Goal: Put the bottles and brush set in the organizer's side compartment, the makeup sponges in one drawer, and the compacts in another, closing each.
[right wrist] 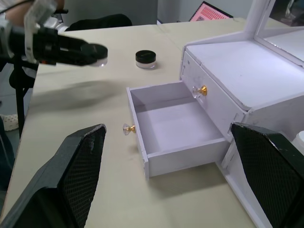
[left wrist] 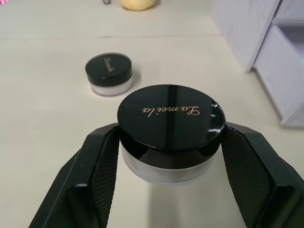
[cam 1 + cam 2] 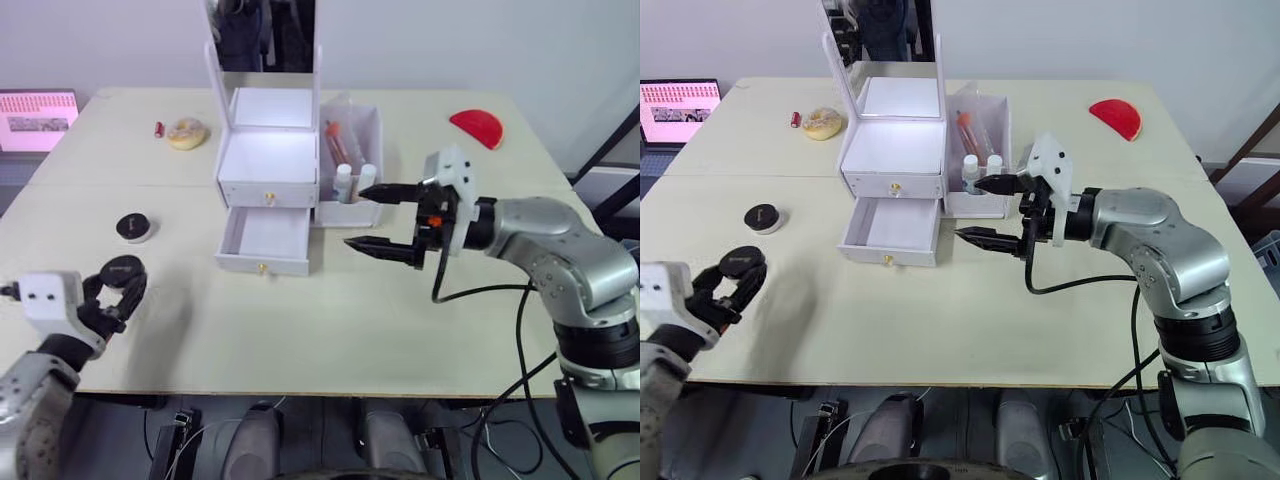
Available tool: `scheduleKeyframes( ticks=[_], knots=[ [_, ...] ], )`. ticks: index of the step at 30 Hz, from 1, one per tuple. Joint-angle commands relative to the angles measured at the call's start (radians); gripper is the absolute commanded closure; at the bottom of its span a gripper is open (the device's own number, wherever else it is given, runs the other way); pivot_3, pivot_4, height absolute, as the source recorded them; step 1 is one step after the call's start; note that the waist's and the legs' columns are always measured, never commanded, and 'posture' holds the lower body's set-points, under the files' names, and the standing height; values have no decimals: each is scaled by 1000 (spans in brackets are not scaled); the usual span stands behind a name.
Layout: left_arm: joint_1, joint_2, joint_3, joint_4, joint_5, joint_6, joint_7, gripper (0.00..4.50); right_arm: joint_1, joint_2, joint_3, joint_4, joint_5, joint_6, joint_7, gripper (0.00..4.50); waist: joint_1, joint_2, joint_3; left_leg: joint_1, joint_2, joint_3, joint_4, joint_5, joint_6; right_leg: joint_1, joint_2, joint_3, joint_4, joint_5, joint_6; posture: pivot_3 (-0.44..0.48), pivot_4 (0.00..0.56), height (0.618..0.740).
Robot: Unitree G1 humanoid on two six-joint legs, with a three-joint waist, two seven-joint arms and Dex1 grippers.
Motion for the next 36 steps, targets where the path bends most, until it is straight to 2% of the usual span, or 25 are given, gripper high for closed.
scheduleKeyframes(
  ticks=[1, 5, 12, 14, 16, 22, 29, 36],
  knots=[
    [-14, -16, -36, 101, 54, -135, -30, 1834, -36, -1, -25, -14, 26, -5, 10, 0, -2, 0, 0, 0, 0, 0, 0, 0, 0, 0, 0, 0, 0, 0, 0, 0, 150, 739],
    [-24, -28, -68, 210, 68, -172, -44, 1834, -52, -11, -34, -23, 52, 13, 23, 0, -5, 0, 0, 0, 0, 0, -1, 0, 0, 0, 0, 0, 0, 0, 1, 0, 150, 739],
    [-25, -14, -97, 239, 67, -166, -50, 1834, -80, -34, -68, -33, 117, 64, 30, 0, -1, 1, -1, 1, 0, 0, 0, 0, 0, 0, 0, 0, 1, 0, 0, 0, 150, 739],
    [-18, -10, -97, 224, 56, -152, -55, 798, -81, -38, -71, -36, 128, 73, 28, 0, -1, 2, -1, 1, 0, 0, 0, 0, 0, 0, 0, 0, 1, 0, 1, 0, 150, 739],
    [-2, -1, -83, 179, 27, -117, -57, 36, -81, -43, -74, -38, 136, 80, 27, 0, -5, 1, -1, 1, 0, 0, 0, 0, 0, 0, 0, 0, 1, 0, 1, 0, 150, 739],
    [35, 71, -32, -11, -70, 69, -40, 36, -60, -54, -80, -48, 150, 88, 20, 0, -4, 1, 0, 0, 0, 0, -1, 0, 1, -1, 0, 0, 1, 0, 1, 0, 150, 739],
    [-35, 113, -43, 43, -44, 158, 5, 36, -48, -49, -79, -59, 151, 83, -3, 0, -6, 2, 0, 0, 0, 0, -1, 0, 0, -1, 0, 0, 0, 0, 1, 0, 150, 739],
    [-90, 117, -69, 82, -32, 156, -11, 36, -45, -55, -79, -69, 155, 87, -17, 0, -4, 2, 0, 0, 0, 0, -1, 0, 1, -1, 0, -1, 0, 0, 1, 0, 150, 739]
  ],
)
